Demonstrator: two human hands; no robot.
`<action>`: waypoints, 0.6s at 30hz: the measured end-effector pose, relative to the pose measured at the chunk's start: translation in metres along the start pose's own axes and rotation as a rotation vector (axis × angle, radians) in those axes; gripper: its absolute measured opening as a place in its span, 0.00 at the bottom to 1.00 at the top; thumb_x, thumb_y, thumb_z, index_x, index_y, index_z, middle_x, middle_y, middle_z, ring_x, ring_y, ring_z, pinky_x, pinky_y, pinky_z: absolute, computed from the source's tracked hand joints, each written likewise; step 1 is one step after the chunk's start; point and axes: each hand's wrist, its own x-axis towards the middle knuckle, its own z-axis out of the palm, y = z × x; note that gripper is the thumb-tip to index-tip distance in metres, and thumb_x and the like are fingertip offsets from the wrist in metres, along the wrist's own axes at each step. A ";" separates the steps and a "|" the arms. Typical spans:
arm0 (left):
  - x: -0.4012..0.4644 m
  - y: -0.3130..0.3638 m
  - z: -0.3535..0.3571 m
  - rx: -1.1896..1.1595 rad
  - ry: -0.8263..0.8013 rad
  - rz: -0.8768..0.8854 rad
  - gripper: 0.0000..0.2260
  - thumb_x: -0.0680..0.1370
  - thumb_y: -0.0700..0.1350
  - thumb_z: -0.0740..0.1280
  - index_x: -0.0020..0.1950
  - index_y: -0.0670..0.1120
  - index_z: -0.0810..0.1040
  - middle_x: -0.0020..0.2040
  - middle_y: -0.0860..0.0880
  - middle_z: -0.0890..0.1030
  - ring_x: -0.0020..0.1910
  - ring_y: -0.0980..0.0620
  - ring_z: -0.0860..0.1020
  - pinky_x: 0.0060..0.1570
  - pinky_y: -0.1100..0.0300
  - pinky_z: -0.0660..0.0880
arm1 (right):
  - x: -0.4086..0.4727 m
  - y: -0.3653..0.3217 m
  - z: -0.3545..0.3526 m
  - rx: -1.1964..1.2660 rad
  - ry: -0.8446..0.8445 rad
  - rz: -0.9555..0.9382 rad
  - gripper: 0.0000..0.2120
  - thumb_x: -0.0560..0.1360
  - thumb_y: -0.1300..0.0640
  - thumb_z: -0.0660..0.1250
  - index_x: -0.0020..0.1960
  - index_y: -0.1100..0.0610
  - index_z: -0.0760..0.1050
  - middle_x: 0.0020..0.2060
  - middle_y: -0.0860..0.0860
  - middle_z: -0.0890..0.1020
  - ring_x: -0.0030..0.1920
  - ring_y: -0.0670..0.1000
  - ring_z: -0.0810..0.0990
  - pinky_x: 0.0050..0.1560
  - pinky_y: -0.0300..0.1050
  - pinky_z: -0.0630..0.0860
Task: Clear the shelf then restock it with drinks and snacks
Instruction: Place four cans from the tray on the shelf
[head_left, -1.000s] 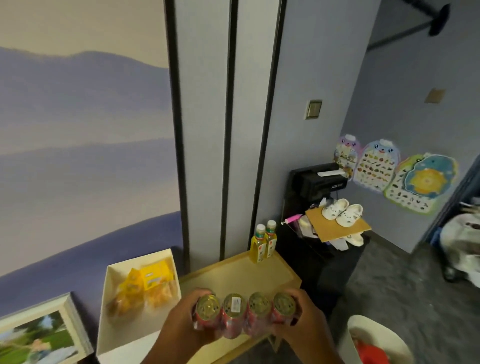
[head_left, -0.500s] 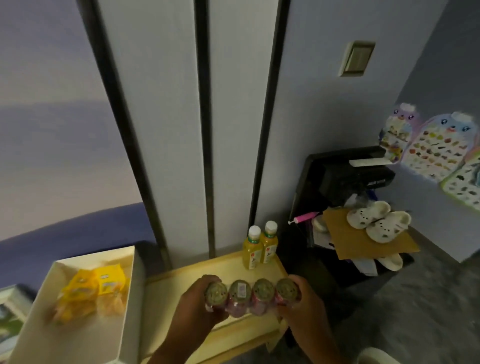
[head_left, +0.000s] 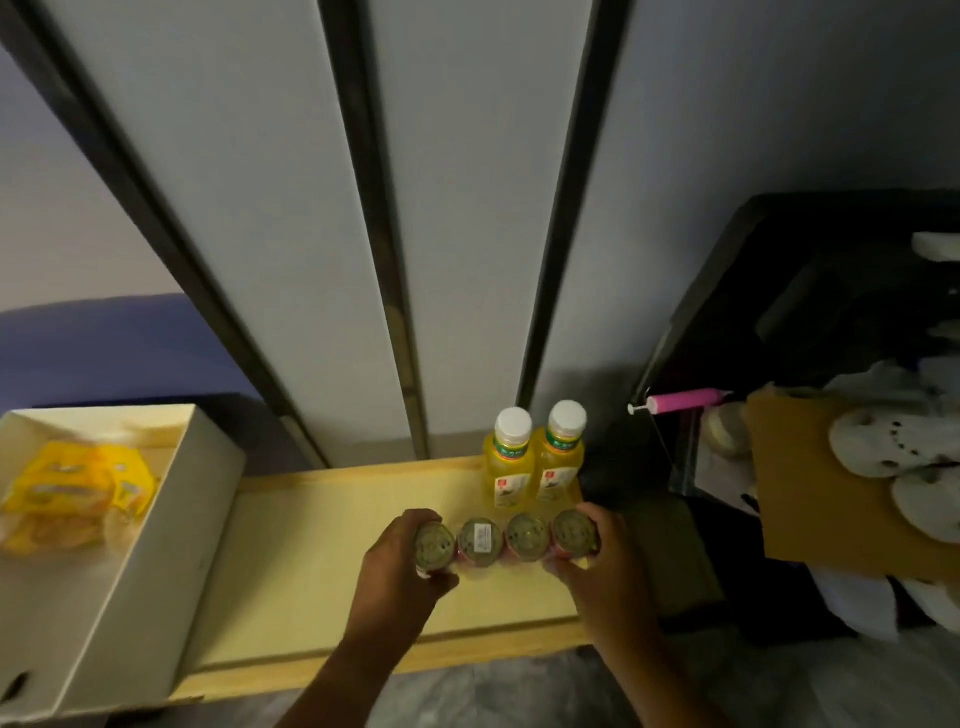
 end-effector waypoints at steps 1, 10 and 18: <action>0.004 -0.004 0.005 0.002 0.001 -0.005 0.30 0.58 0.41 0.84 0.56 0.53 0.77 0.49 0.58 0.81 0.46 0.57 0.78 0.46 0.66 0.75 | 0.005 0.005 0.004 0.000 -0.004 0.000 0.32 0.61 0.58 0.83 0.60 0.43 0.73 0.55 0.43 0.76 0.55 0.47 0.78 0.53 0.53 0.81; 0.031 -0.015 0.027 0.007 0.001 0.000 0.28 0.62 0.39 0.83 0.58 0.51 0.76 0.51 0.57 0.79 0.48 0.59 0.77 0.46 0.75 0.71 | 0.024 0.018 0.011 -0.055 0.027 -0.048 0.29 0.65 0.56 0.82 0.62 0.46 0.74 0.55 0.43 0.77 0.52 0.46 0.78 0.50 0.51 0.81; 0.040 -0.012 0.030 0.002 -0.019 0.029 0.28 0.65 0.38 0.81 0.60 0.51 0.74 0.53 0.56 0.79 0.49 0.60 0.77 0.47 0.74 0.71 | 0.025 0.021 0.011 -0.070 0.034 -0.052 0.30 0.66 0.56 0.81 0.64 0.46 0.72 0.57 0.44 0.77 0.54 0.47 0.79 0.51 0.48 0.81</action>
